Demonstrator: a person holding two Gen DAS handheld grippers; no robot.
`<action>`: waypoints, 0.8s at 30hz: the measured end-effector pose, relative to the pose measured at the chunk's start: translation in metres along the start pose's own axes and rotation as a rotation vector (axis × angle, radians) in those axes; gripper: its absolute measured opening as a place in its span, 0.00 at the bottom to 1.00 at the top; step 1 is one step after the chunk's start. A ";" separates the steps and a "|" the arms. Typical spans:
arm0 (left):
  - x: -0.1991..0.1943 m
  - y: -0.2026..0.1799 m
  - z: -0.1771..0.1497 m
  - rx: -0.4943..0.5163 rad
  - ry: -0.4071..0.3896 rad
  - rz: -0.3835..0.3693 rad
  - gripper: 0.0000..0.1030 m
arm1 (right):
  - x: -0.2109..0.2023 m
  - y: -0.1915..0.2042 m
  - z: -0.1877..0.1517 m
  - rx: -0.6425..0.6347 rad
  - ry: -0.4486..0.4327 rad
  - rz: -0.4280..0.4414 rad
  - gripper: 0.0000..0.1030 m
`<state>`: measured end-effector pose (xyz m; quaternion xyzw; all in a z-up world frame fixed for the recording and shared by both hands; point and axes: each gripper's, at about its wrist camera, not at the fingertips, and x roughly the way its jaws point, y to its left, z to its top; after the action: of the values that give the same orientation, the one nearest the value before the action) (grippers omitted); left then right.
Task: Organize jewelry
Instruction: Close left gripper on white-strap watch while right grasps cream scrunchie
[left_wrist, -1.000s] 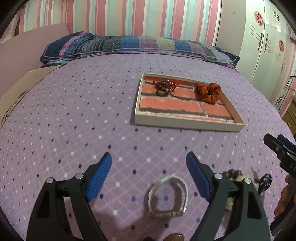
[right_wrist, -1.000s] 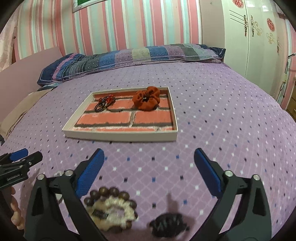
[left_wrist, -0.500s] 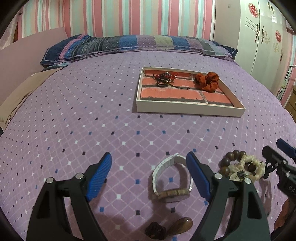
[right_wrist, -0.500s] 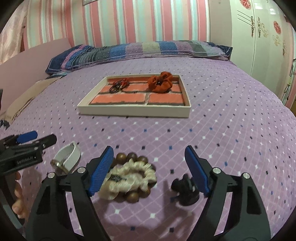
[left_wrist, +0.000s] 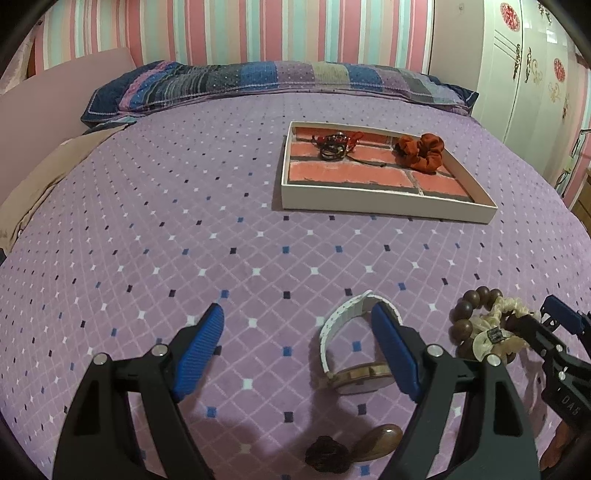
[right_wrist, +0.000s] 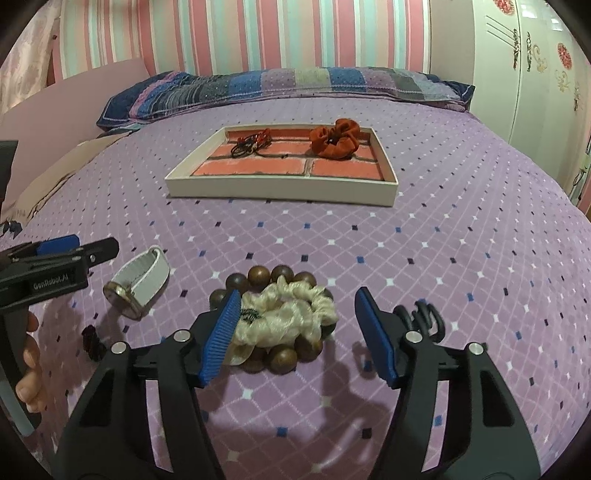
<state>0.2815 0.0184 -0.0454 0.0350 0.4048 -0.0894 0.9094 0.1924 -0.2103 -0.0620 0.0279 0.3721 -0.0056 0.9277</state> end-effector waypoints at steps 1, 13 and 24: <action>0.001 0.000 -0.001 0.002 0.002 -0.002 0.78 | 0.002 0.001 -0.002 -0.002 0.009 -0.004 0.59; 0.030 -0.002 -0.003 0.007 0.096 -0.052 0.62 | 0.021 -0.002 -0.007 0.012 0.059 -0.016 0.42; 0.045 -0.018 0.000 0.050 0.139 -0.101 0.45 | 0.029 -0.006 -0.006 0.000 0.058 -0.046 0.22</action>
<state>0.3072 -0.0054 -0.0791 0.0434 0.4656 -0.1424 0.8724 0.2090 -0.2154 -0.0860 0.0194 0.3995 -0.0260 0.9162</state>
